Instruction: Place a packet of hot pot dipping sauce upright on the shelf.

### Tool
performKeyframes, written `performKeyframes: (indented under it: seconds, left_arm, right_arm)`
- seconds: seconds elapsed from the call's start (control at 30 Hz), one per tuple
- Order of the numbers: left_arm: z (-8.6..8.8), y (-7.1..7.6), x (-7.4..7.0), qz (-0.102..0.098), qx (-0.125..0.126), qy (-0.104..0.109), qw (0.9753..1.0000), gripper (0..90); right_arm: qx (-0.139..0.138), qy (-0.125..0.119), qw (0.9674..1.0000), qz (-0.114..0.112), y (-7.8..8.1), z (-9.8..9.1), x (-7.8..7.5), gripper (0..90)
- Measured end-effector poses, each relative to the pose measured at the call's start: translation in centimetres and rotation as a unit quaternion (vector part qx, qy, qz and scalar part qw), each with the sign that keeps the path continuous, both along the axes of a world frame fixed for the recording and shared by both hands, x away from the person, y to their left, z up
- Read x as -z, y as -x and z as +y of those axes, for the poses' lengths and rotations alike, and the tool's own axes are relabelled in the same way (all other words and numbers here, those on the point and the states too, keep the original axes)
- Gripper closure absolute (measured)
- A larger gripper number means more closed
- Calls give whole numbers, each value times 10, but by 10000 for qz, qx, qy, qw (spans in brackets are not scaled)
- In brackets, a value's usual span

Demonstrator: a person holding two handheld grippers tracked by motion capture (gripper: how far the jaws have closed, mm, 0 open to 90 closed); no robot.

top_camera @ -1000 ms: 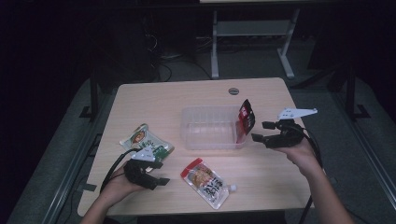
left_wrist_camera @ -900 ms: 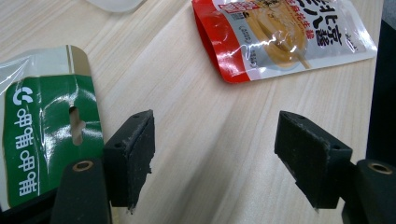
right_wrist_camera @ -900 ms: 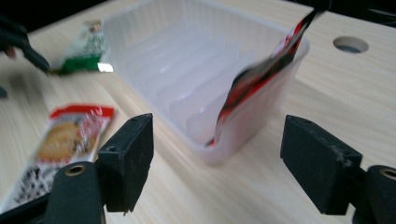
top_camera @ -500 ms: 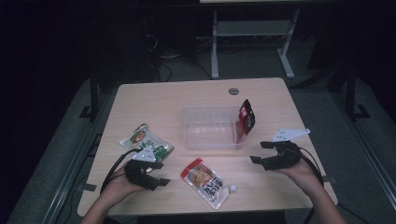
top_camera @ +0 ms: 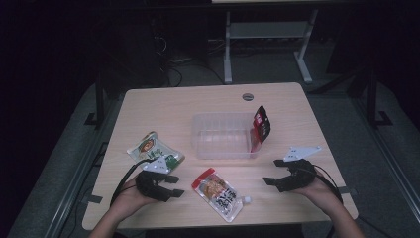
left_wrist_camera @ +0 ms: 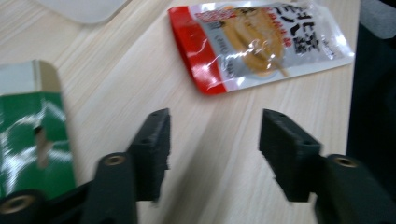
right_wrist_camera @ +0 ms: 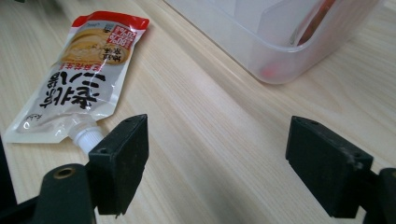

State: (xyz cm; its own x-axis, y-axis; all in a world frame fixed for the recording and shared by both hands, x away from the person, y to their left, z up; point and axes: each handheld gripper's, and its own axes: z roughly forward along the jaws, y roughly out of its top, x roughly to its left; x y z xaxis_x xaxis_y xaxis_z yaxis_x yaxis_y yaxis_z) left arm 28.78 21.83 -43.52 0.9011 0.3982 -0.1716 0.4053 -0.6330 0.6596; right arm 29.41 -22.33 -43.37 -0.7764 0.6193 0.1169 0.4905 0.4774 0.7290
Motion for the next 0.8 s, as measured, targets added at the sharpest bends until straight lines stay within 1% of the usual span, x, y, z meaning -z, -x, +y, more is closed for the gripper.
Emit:
performKeyframes:
  seconds: [0.03,0.07,0.13,0.17,0.27,0.3,0.37,0.4,0.53,0.6,0.63,0.7,0.77,0.8]
  left_arm:
    - [-3,0,0,-1,29,28,10000,542]
    - [-6,0,0,55,60,61,9999,587]
    - [-14,0,-2,86,180,56,9998,688]
    - [-18,0,-3,84,222,83,9997,754]
    - [-32,-1,-7,74,410,213,9989,881]
    - [-37,0,-8,72,457,270,9986,895]
    - [-46,1,-9,36,537,334,9980,896]
    - [-53,2,-9,24,613,339,9975,896]
    - [-75,4,-5,64,870,309,9957,897]
    - [-87,4,-2,102,1026,274,9943,896]
    - [-91,4,-1,94,1075,272,9938,896]
    - [-101,4,2,157,1202,311,9921,897]
    - [-108,5,5,190,1263,289,9914,896]
    - [-113,5,7,206,1324,263,9906,897]
  right_arm:
    - [-7,7,10000,-4,0,0,0,209]
    - [-3,9,10000,-10,0,0,1,209]
    - [2,8,10000,-21,-1,1,1,209]
    - [-16,19,10000,-39,-1,1,1,210]
    - [-21,47,10000,-50,-1,3,1,210]
    - [-16,59,10000,-58,-1,4,1,210]
    - [-22,75,9999,-73,-1,5,1,210]
    - [-20,70,9999,-69,0,5,1,210]
    - [-18,73,9999,-71,-1,4,2,210]
    - [-13,96,9999,-71,-1,4,2,217]
    - [-4,108,9999,-68,0,4,2,217]
    - [2,122,9999,-68,0,4,2,218]
    - [14,114,9999,-57,0,4,2,218]
    - [7,119,9999,-67,0,4,2,218]
